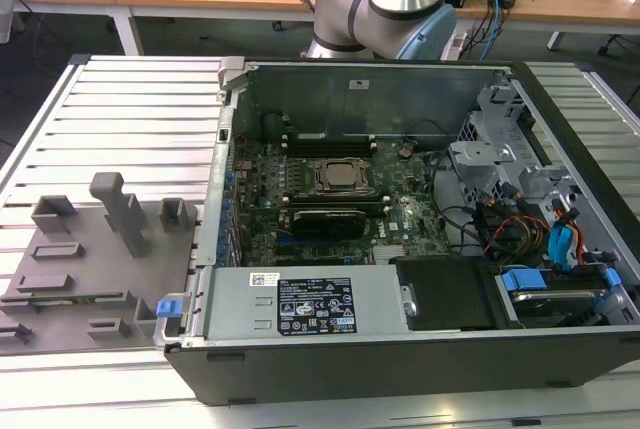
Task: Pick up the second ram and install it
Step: 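Pick up the second ram and move it above second insertion slot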
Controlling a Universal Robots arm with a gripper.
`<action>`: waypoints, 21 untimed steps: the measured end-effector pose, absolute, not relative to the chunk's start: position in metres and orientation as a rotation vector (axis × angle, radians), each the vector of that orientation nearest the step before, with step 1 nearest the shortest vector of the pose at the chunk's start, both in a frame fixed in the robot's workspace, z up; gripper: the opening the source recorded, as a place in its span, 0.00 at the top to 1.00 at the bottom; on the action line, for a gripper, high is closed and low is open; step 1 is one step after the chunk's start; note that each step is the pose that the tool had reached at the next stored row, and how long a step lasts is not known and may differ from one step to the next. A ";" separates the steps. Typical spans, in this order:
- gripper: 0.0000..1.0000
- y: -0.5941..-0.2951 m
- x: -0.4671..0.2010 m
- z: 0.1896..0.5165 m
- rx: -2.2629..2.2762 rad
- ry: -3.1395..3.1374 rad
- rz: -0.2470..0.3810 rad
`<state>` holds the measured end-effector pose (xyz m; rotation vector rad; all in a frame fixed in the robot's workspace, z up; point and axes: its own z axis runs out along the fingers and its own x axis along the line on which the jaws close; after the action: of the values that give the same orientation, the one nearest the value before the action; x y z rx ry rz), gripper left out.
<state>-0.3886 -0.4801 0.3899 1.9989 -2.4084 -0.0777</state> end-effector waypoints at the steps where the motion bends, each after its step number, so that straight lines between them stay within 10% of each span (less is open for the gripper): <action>1: 0.89 -0.480 -0.389 0.390 2.018 -2.392 -0.077; 21: 0.89 -0.480 -0.389 0.390 2.298 -2.116 -0.074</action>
<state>-0.3886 -0.4801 0.3899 2.2977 -2.1157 -0.0745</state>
